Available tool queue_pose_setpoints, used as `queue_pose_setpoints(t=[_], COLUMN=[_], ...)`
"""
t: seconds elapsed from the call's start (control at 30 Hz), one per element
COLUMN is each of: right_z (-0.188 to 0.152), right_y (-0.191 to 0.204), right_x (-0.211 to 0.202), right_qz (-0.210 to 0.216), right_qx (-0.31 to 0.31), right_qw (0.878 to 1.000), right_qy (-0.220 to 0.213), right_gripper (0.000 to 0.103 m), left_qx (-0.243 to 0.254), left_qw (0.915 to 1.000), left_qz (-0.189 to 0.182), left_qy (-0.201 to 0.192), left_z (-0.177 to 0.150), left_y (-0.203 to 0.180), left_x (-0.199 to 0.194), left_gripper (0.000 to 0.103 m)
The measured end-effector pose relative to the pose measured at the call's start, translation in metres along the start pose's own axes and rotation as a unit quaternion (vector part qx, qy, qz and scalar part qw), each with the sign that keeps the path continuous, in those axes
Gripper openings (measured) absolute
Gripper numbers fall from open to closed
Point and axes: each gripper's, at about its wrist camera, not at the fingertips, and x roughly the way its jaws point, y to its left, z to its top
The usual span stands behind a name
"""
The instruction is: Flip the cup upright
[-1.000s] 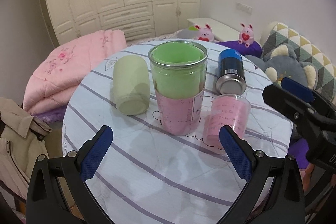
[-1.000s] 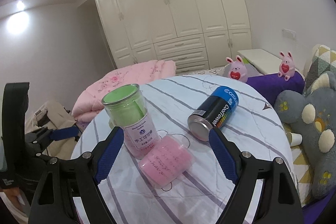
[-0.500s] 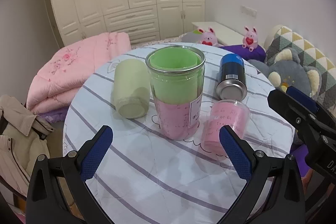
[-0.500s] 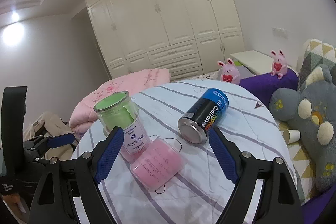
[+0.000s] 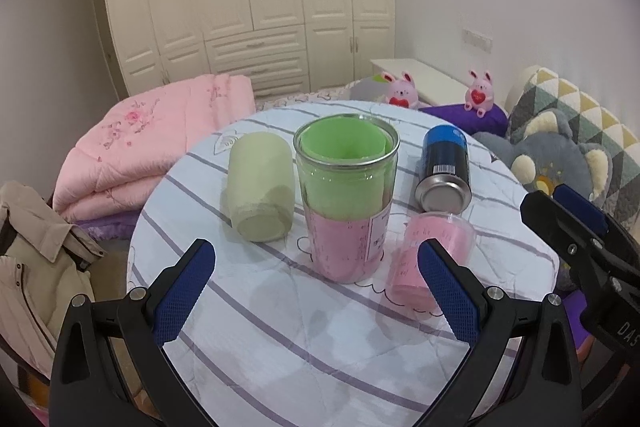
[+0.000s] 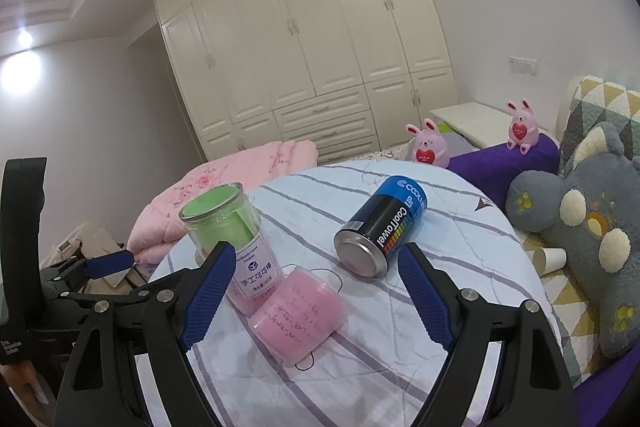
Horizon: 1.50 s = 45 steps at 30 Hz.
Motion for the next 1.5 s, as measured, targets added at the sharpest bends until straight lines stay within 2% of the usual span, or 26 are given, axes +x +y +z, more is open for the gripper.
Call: queue_pose_setpoints(t=[0.23,1.5], right_z=[0.001,0.0], right_y=[0.004,0.015], right_x=[-0.003,-0.001], right_qz=[-0.007,-0.015], right_qx=[-0.009,-0.022], right_qw=[1.0,1.0], right_qy=[-0.005,0.003], right_gripper=[0.085,0.085], left_qx=[-0.005,0.002], left_qw=[0.9999,1.0], left_qz=[-0.008,0.004], left_qy=[-0.003,0.003], left_z=[0.003,-0.002], left_y=[0.0,0.003], left_x=[-0.001,0.001], left_gripper=[0.102,0.102])
